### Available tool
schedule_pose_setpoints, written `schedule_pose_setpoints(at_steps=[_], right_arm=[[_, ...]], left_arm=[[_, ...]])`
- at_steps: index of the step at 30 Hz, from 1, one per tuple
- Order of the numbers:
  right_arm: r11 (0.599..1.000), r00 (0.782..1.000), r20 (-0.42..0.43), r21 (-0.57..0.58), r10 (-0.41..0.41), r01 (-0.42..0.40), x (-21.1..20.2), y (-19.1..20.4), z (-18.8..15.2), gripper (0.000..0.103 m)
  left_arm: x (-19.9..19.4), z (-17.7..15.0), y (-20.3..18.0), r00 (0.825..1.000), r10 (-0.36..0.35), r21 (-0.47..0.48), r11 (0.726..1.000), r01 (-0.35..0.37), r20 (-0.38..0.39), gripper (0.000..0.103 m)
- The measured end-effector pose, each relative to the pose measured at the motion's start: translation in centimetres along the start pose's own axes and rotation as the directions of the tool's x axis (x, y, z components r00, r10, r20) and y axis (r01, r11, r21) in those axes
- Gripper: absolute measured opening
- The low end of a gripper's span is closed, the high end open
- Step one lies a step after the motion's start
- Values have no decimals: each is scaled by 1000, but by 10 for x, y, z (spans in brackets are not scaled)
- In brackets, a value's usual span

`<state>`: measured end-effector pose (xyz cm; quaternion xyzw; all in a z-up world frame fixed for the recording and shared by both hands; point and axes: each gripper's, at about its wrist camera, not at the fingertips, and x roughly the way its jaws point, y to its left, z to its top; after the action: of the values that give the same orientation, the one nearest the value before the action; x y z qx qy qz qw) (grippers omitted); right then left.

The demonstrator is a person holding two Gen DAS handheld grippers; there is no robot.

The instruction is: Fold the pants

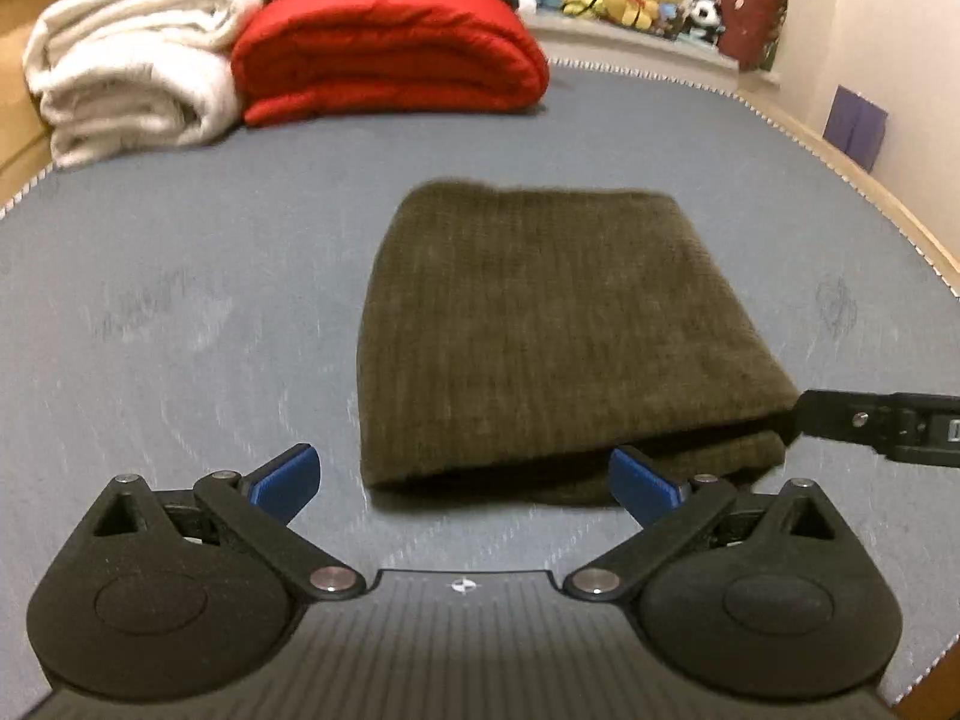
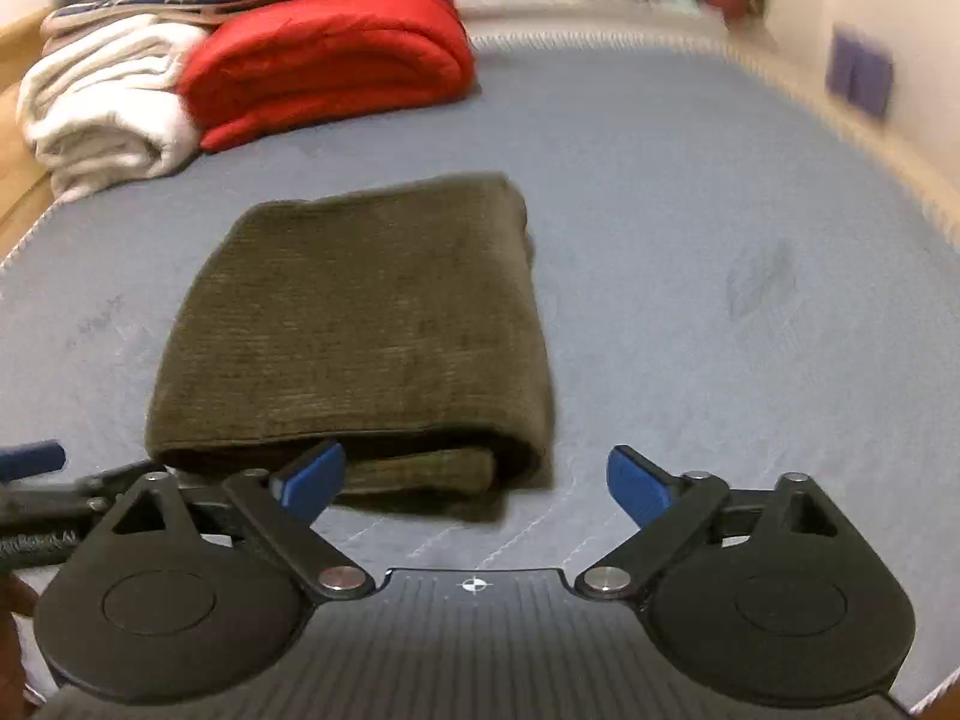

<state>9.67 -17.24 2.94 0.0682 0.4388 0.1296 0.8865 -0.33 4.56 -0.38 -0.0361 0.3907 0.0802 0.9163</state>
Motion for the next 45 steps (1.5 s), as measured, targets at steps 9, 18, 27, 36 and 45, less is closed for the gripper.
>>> schedule_pose_setpoints(at_steps=[9, 18, 27, 36, 45], right_arm=[[999, 999, 48, -43, 7, -5, 9, 18, 15, 99], [998, 999, 36, -63, 1, 1, 13, 26, 16, 100], [996, 999, 25, -86, -20, 22, 13, 26, 9, 102], [994, 999, 36, -106, -30, 34, 11, 28, 5, 102], [992, 999, 27, -119, -38, 41, 14, 30, 3, 102]], left_arm=[[6, 3, -2, 999, 19, 10, 1000, -19, 27, 103], [23, 7, 7, 999, 30, -37, 999, -30, -17, 103], [20, 2, -3, 1000, -11, -2, 1000, 11, -24, 103], [17, 1, -1, 1000, -5, -4, 1000, 5, -20, 103], [16, 2, -2, 1000, -11, -2, 1000, 11, -15, 103]])
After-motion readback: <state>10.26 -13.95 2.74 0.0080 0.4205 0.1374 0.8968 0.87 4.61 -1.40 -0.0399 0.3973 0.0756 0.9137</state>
